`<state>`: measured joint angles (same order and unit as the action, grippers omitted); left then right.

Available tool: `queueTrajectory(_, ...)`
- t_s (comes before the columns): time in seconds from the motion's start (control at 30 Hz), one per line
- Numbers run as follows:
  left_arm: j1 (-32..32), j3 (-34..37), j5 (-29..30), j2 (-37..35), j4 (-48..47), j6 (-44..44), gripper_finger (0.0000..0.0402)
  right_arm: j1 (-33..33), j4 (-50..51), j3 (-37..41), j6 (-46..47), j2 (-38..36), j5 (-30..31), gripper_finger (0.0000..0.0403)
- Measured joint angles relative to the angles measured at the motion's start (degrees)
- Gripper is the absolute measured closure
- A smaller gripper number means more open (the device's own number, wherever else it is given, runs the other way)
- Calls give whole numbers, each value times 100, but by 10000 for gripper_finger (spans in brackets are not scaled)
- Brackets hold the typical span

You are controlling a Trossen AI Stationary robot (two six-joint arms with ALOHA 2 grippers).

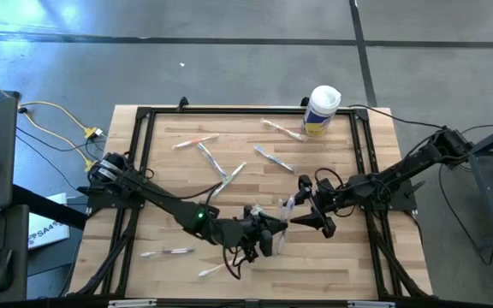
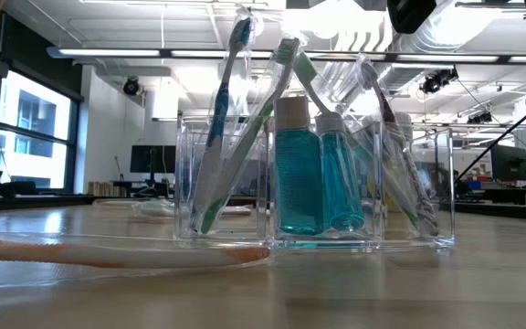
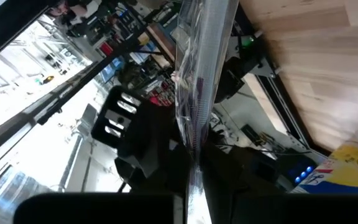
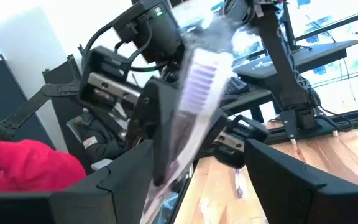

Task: Pick & Place toothbrushing station
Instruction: Put the top purple toothbrush into the transparent organizer

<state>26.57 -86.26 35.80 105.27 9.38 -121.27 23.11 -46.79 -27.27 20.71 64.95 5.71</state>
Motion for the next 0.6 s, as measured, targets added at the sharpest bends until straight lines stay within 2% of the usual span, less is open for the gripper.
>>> queueTrajectory(0.27, -125, 1, -80, 126, 92, 62, 378, -207, -21, 0, 0, 2, -216, 159)
queueTrajectory(0.37, -221, 7, -32, 246, 103, 18, 378, -275, -17, 0, 2, 2, -470, 159)
queueTrajectory(0.6, -256, 2, -51, 302, 410, 1, 378, -301, -23, 0, 2, 168, -635, 193)
